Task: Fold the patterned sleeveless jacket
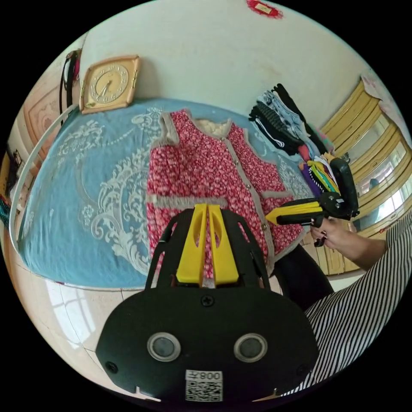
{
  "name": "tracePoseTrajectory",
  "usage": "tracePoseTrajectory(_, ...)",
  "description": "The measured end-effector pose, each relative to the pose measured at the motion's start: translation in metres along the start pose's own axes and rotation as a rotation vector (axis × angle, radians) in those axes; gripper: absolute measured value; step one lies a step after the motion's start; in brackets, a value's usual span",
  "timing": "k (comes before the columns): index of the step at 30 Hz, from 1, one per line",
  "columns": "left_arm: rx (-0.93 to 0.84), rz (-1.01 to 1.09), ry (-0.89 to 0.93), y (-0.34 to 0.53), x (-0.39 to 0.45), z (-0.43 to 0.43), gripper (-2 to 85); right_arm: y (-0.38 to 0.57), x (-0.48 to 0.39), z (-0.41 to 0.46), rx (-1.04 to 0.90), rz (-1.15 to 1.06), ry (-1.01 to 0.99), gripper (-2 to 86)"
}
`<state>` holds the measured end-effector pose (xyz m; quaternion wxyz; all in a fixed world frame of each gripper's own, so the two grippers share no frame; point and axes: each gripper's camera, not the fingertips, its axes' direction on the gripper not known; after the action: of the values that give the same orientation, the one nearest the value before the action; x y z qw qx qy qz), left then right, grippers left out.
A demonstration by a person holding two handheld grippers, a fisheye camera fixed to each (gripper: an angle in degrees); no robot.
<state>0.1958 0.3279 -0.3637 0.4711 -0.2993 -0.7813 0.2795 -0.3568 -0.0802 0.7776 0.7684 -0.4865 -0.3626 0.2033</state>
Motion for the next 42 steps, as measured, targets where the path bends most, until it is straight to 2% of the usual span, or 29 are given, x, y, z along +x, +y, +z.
tracePoseTrajectory(4, -0.007, 0.024, -0.001, -0.056, -0.022, 0.017, 0.3, -0.045, 0.06, -0.026, 0.137, 0.077, 0.05, 0.1)
tracePoseTrajectory(8, -0.109, 0.023, -0.083, -0.12, -0.049, 0.052, 0.2, -0.099, 0.111, -0.025, 0.163, 0.112, 0.097, 0.1)
tracePoseTrajectory(11, -0.186, -0.03, -0.155, -0.144, -0.074, 0.076, 0.2, -0.135, 0.15, -0.007, 0.146, 0.16, 0.13, 0.1)
tracePoseTrajectory(13, -0.257, -0.072, -0.153, -0.146, -0.092, 0.092, 0.2, -0.152, 0.181, 0.026, 0.056, 0.202, 0.135, 0.1)
tracePoseTrajectory(15, -0.185, -0.12, -0.07, -0.143, -0.109, 0.089, 0.2, -0.152, 0.199, 0.049, 0.015, 0.215, 0.084, 0.1)
tracePoseTrajectory(19, -0.093, -0.177, -0.006, -0.143, -0.123, 0.067, 0.2, -0.132, 0.219, 0.034, 0.127, 0.234, -0.043, 0.1)
tracePoseTrajectory(21, 0.044, -0.18, 0.04, -0.146, -0.123, 0.042, 0.2, -0.125, 0.218, 0.019, 0.193, 0.211, -0.058, 0.1)
tracePoseTrajectory(24, 0.158, -0.131, 0.113, -0.166, -0.12, 0.028, 0.3, -0.136, 0.215, -0.001, 0.302, 0.169, -0.081, 0.1)
tracePoseTrajectory(26, 0.159, -0.081, 0.119, -0.186, -0.116, 0.032, 0.3, -0.158, 0.212, -0.002, 0.325, 0.14, -0.094, 0.1)
tracePoseTrajectory(31, -0.003, -0.01, 0.096, -0.235, -0.116, 0.079, 0.3, -0.244, 0.214, 0.026, 0.277, 0.091, -0.036, 0.0)
tracePoseTrajectory(34, -0.105, -0.002, -0.034, -0.243, -0.125, 0.103, 0.2, -0.278, 0.221, 0.049, 0.233, 0.099, 0.02, 0.0)
tracePoseTrajectory(38, -0.046, 0.05, -0.011, -0.234, -0.134, 0.103, 0.1, -0.294, 0.235, 0.099, 0.087, 0.122, 0.054, 0.0)
tracePoseTrajectory(39, -0.03, 0.052, -0.004, -0.231, -0.137, 0.101, 0.1, -0.289, 0.237, 0.1, 0.145, 0.124, 0.043, 0.0)
tracePoseTrajectory(42, -0.031, 0.029, 0.052, -0.23, -0.149, 0.098, 0.1, -0.281, 0.244, 0.102, 0.152, 0.142, 0.006, -0.1)
